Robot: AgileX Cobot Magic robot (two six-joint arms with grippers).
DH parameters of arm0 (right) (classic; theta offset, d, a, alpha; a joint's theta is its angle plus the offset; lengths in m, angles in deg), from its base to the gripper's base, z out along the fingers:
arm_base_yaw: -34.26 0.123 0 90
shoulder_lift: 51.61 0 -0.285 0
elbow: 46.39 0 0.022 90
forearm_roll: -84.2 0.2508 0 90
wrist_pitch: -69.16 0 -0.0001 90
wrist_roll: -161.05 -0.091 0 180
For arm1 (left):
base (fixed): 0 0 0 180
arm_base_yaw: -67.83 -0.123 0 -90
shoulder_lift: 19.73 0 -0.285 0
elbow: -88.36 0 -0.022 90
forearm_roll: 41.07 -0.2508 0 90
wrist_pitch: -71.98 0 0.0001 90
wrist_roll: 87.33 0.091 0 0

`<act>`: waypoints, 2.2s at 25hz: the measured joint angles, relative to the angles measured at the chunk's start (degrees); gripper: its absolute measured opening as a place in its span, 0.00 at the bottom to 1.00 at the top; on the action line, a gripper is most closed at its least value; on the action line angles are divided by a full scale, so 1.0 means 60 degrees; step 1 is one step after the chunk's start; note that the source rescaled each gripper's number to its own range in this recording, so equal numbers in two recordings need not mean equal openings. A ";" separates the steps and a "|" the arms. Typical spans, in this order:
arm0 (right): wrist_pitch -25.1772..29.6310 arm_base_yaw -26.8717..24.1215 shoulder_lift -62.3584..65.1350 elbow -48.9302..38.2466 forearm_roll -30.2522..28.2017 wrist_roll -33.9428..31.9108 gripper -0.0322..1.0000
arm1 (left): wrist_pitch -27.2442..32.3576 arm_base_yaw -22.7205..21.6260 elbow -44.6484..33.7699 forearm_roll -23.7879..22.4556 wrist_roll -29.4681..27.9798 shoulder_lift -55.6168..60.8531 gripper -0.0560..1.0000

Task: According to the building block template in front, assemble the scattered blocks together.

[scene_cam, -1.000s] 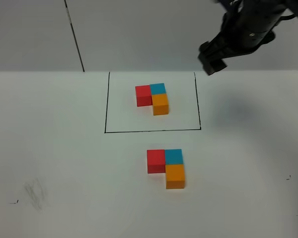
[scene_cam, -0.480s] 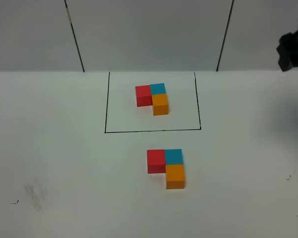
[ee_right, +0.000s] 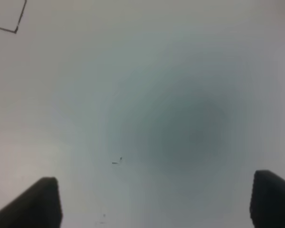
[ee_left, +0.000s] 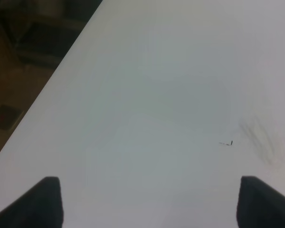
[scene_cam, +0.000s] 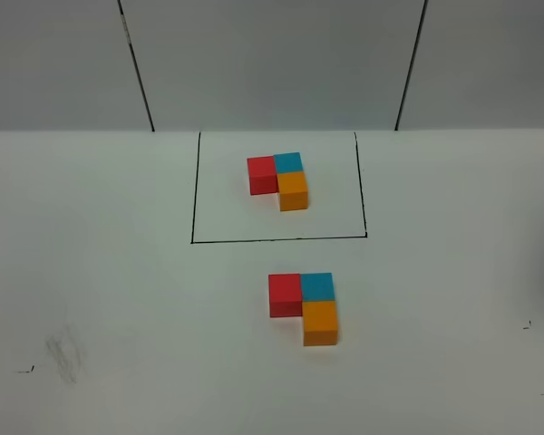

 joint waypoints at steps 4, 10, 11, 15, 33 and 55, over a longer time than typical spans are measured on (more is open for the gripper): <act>0.0000 0.0000 0.1181 -0.0598 -0.0189 -0.0288 0.83 | 0.0000 0.0000 0.0000 0.0000 0.0000 0.0000 0.85; -0.0010 0.0000 0.3109 -0.1576 -0.0219 -0.0804 0.83 | 0.0000 0.0000 0.0000 0.0000 0.0000 0.0000 0.85; -0.0010 0.0000 0.3483 -0.1753 -0.0219 -0.0811 0.83 | 0.0000 0.0000 0.0000 0.0000 0.0000 0.0000 0.85; -0.0001 0.0000 0.4867 -0.2342 -0.0276 -0.0874 0.83 | 0.0000 0.0000 0.0000 0.0000 0.0000 0.0000 0.85; -0.0377 0.0000 0.9859 -0.5338 -0.0699 -0.2020 0.83 | 0.0000 0.0000 0.0000 0.0000 0.0000 0.0000 0.85; -0.0578 0.0000 1.2552 -0.8541 -0.1183 -0.3016 0.83 | 0.0000 0.0000 0.0000 0.0000 -0.0011 0.0000 0.85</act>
